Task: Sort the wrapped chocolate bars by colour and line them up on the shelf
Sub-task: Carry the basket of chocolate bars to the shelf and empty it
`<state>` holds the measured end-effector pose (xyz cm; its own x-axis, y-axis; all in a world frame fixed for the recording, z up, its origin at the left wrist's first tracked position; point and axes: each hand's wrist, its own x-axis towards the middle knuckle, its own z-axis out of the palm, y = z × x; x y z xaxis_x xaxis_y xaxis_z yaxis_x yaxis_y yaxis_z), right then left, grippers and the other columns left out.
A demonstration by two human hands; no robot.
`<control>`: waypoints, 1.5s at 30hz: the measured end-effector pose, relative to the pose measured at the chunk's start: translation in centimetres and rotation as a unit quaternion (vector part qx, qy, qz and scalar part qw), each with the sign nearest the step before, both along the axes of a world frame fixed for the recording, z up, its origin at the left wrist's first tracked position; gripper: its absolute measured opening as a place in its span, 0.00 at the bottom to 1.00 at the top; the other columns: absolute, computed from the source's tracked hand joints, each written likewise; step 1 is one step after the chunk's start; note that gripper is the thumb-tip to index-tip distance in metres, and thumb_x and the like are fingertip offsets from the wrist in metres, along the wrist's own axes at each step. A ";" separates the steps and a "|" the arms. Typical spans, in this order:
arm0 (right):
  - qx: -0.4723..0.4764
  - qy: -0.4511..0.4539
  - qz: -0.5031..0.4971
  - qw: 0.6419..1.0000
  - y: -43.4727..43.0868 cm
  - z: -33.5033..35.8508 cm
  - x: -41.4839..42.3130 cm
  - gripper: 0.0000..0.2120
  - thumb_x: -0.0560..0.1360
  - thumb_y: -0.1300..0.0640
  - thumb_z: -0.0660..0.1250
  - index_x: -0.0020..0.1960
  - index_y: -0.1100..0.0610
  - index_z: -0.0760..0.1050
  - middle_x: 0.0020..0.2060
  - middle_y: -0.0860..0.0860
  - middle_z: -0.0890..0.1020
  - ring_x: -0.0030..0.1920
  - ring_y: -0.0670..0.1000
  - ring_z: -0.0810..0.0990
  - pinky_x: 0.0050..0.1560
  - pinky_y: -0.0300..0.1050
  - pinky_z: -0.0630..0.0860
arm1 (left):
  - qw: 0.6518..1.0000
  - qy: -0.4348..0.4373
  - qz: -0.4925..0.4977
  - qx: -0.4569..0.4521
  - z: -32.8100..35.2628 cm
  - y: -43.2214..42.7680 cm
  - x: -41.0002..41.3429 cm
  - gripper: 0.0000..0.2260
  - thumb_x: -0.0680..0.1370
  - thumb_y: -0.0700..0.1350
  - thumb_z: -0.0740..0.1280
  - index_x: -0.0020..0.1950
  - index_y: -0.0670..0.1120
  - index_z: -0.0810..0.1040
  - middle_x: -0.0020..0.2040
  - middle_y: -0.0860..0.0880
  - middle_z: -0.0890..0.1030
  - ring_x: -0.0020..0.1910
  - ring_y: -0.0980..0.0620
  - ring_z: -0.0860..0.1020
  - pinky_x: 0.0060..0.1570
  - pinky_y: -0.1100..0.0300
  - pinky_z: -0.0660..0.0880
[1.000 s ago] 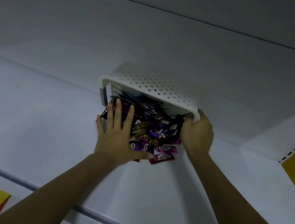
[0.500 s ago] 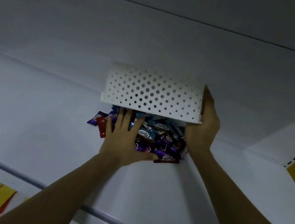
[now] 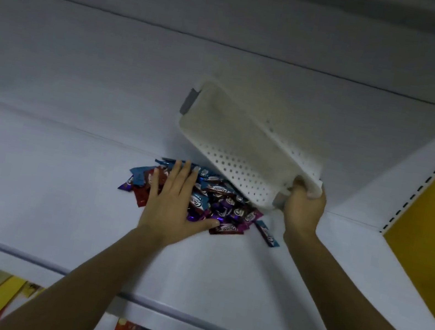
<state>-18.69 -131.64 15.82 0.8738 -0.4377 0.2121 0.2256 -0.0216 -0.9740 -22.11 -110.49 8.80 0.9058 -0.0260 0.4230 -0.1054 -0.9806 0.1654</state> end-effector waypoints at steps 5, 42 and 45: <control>0.089 0.065 0.021 0.994 -2.4 -1.0 -2.8 0.04 0.78 0.58 0.60 0.49 0.54 0.73 0.39 0.65 0.80 0.35 0.53 0.82 0.47 0.53 0.81 | 0.961 -0.093 -0.083 -0.246 2.2 -4.4 -0.9 0.36 0.76 0.67 0.55 0.77 0.46 0.57 0.73 0.48 0.67 0.74 0.49 0.62 0.74 0.48 0.57; -0.073 -0.066 -0.075 0.992 -7.4 -8.2 -17.8 0.12 0.79 0.60 0.61 0.59 0.47 0.69 0.55 0.38 0.73 0.57 0.34 0.71 0.60 0.30 0.66 | 0.972 0.064 -0.131 -0.183 4.6 -18.0 -2.3 0.10 0.81 0.49 0.60 0.57 0.49 0.78 0.53 0.50 0.82 0.49 0.48 0.80 0.49 0.55 0.76; -0.159 -0.079 0.051 0.983 -4.4 -8.1 -17.1 0.10 0.78 0.59 0.62 0.57 0.47 0.70 0.54 0.42 0.74 0.57 0.36 0.71 0.57 0.23 0.63 | 0.981 0.040 -0.092 -0.165 4.1 -13.1 -4.5 0.10 0.81 0.47 0.60 0.56 0.47 0.79 0.50 0.48 0.81 0.44 0.51 0.78 0.42 0.57 0.73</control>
